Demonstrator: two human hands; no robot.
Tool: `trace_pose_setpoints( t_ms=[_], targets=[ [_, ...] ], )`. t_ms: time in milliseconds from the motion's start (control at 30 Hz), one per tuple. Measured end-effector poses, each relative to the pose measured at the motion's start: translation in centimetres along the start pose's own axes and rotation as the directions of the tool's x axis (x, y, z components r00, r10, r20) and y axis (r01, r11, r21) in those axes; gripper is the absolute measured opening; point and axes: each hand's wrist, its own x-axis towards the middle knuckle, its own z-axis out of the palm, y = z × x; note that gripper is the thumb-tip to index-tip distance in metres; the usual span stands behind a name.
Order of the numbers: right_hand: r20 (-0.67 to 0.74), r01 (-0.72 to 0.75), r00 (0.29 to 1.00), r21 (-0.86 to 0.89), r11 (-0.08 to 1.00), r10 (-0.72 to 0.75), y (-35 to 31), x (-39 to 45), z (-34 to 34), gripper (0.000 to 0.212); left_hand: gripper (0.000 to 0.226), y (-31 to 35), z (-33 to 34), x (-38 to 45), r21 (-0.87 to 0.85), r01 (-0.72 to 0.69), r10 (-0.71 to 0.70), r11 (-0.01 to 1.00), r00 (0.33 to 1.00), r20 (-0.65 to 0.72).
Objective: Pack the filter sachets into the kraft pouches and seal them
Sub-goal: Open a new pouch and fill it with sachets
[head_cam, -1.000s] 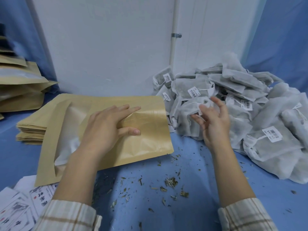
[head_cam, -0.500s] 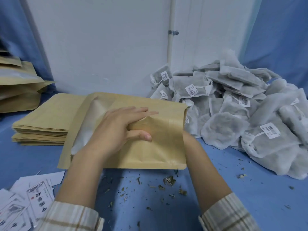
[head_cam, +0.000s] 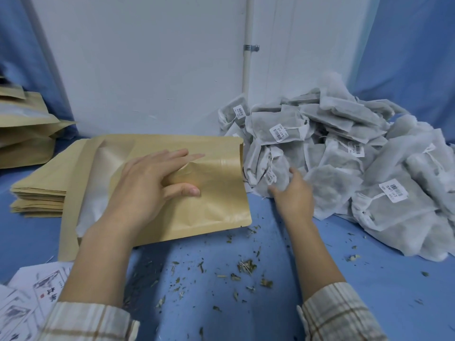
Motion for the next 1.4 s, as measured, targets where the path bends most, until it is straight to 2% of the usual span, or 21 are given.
trace_pose_setpoints(
  t_ms=[67,100,133,200,267,333,433,567,700,733,867,900,967,1033,1067,1100,1167,1200,1267,1333,1400],
  targets=[
    [-0.097,0.018,0.995,0.123,0.992,-0.006,0.1,0.3,-0.1,0.041,0.065,-0.1,0.1,-0.1,0.008,0.013,-0.013,1.000,1.000,0.005],
    [-0.091,-0.011,0.995,0.262,0.965,0.035,0.0,0.7,-0.5,0.034,0.065,-0.1,0.1,-0.1,0.012,0.017,-0.017,1.000,1.000,0.005],
    [-0.025,-0.081,0.994,0.471,0.878,0.105,0.0,1.1,-1.2,0.029,0.065,-0.2,0.1,-0.1,0.018,0.021,-0.021,1.000,1.000,0.003],
    [0.177,-0.238,0.971,0.783,0.574,0.161,-0.1,1.6,-3.1,0.026,0.066,-0.3,0.1,-0.2,0.031,0.026,-0.026,0.999,1.000,-0.002],
    [0.303,-0.294,0.952,0.876,0.383,0.037,-0.2,1.6,-4.9,0.024,0.067,-0.2,0.1,-0.1,0.036,0.025,-0.025,0.999,1.000,-0.005],
    [0.366,-0.312,0.924,0.889,0.334,-0.112,-0.4,1.5,-5.7,0.024,0.066,-0.1,0.1,-0.2,0.035,0.018,-0.018,0.999,1.000,0.003],
    [0.455,-0.332,0.861,0.842,0.426,-0.227,-1.2,1.0,-5.7,0.022,0.066,0.2,0.3,-0.1,0.018,-0.015,0.015,1.000,1.000,0.010],
    [0.563,-0.151,0.741,0.670,0.727,-0.366,-3.5,-0.5,-5.1,0.019,0.064,0.5,0.4,0.0,-0.051,-0.079,0.081,0.996,0.996,0.029],
    [0.517,0.070,0.774,0.504,0.861,-0.366,-6.2,-2.2,-3.4,0.022,0.063,1.4,1.2,0.3,-0.047,-0.166,0.167,0.985,0.986,0.023],
    [0.531,0.076,0.774,0.463,0.883,-0.345,-6.5,-2.3,-2.9,0.018,0.064,1.6,1.4,0.4,-0.061,-0.188,0.191,0.980,0.981,0.039],
    [0.641,-0.182,0.741,0.477,0.860,-0.199,-7.2,-3.1,-2.5,0.028,0.058,1.4,1.6,0.5,-0.080,-0.204,0.209,0.976,0.976,0.066],
    [0.643,-0.181,0.730,0.511,0.841,-0.234,-7.4,-3.2,-2.7,0.023,0.056,1.1,1.4,0.5,-0.095,-0.185,0.190,0.978,0.980,0.051],
    [0.588,-0.044,0.715,0.578,0.815,-0.379,-7.1,-2.8,-3.8,0.019,0.057,0.7,1.0,0.4,-0.065,-0.153,0.154,0.986,0.988,0.022],
    [0.533,-0.025,0.764,0.586,0.810,-0.363,-5.8,-1.9,-5.2,0.017,0.060,0.7,0.9,0.4,-0.005,-0.119,0.119,0.993,0.993,-0.003],
    [0.468,0.008,0.824,0.554,0.833,-0.319,-4.9,-1.2,-5.6,0.015,0.061,0.9,0.9,0.4,0.021,-0.102,0.102,0.995,0.995,-0.013],
    [0.361,0.072,0.897,0.447,0.891,-0.254,-3.9,-0.5,-6.1,0.016,0.061,1.0,0.9,0.4,0.046,-0.089,0.089,0.995,0.996,-0.017],
    [0.123,0.164,0.978,0.021,0.986,-0.165,-1.5,0.8,-6.3,0.028,0.061,1.3,1.1,0.3,0.089,-0.065,0.064,0.994,0.998,0.007],
    [0.061,0.158,0.987,-0.179,0.971,-0.150,-0.5,1.2,-6.3,0.037,0.060,1.4,1.2,0.2,0.103,-0.057,0.054,0.993,0.998,0.027],
    [0.039,0.099,0.995,-0.410,0.907,-0.091,0.9,1.5,-6.1,0.047,0.060,1.5,1.5,0.2,0.102,-0.044,0.039,0.994,0.998,0.050],
    [0.064,0.062,0.997,-0.484,0.873,-0.035,1.6,1.7,-5.9,0.051,0.059,1.4,1.6,0.2,0.087,-0.038,0.033,0.995,0.998,0.056],
    [0.079,0.063,0.996,-0.428,0.901,-0.032,2.0,1.9,-6.0,0.051,0.059,1.4,1.6,0.3,0.082,-0.038,0.033,0.996,0.998,0.059]
  ],
)
